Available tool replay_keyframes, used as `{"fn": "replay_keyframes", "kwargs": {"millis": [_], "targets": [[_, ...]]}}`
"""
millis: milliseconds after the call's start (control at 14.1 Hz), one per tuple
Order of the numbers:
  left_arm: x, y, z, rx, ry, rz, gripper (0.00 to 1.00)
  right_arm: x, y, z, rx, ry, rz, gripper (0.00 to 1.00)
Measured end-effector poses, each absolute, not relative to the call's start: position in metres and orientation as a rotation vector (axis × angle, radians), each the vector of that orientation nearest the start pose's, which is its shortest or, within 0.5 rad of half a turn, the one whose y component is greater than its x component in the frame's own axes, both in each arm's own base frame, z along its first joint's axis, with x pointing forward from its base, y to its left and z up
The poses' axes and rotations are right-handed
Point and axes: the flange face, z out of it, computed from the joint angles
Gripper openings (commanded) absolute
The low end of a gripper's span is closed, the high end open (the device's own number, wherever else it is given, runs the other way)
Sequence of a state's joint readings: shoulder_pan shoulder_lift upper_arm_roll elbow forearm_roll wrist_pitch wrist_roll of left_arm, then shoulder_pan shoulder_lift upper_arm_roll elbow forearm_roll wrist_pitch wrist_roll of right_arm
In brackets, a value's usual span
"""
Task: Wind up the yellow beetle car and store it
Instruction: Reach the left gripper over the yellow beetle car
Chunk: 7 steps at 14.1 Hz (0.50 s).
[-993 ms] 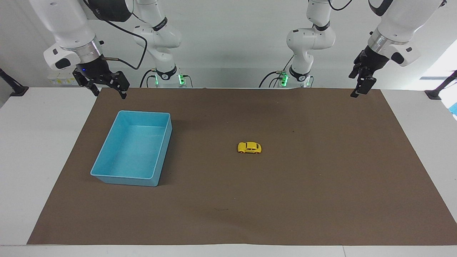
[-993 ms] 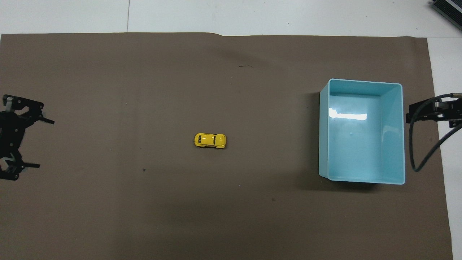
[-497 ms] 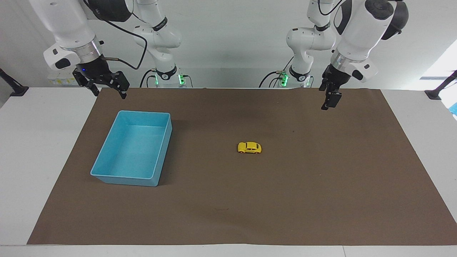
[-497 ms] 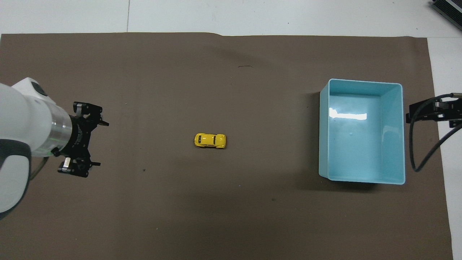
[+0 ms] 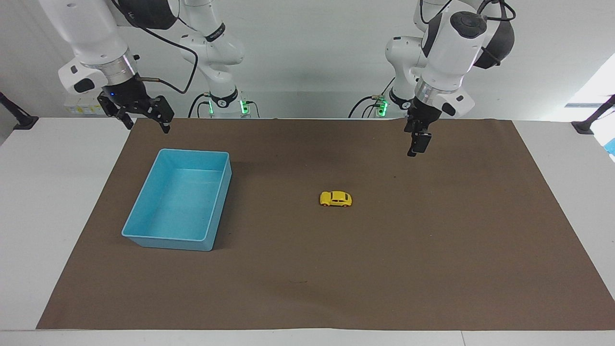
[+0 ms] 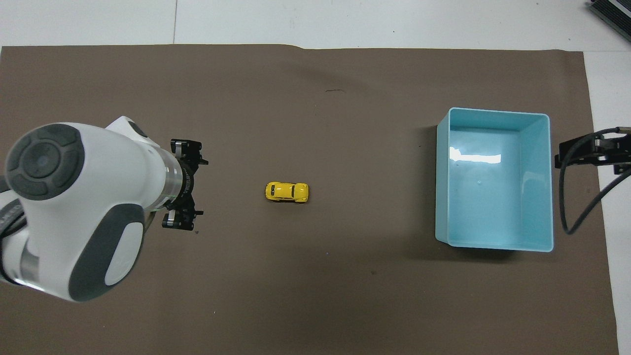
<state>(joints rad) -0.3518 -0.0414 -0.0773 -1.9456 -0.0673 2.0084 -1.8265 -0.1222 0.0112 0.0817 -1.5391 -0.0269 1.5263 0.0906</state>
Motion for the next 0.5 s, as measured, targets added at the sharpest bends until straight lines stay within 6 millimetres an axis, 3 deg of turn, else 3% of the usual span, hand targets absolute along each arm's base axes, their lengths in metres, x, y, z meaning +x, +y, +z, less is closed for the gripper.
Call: {"fn": "replay_keyframes", "kwargs": {"millis": [284,497], "targets": [[0.503,-0.283,0.471,-2.465,-2.135,0.036,1.0,0.553,-0.026,0.629,-3.161,0.209,0.037,1.0],[0.496,-0.331,0.42,-2.44,-2.143,0.065,1.0,0.553,-0.026,0.629,-3.161,0.209,0.037,1.0]]}}
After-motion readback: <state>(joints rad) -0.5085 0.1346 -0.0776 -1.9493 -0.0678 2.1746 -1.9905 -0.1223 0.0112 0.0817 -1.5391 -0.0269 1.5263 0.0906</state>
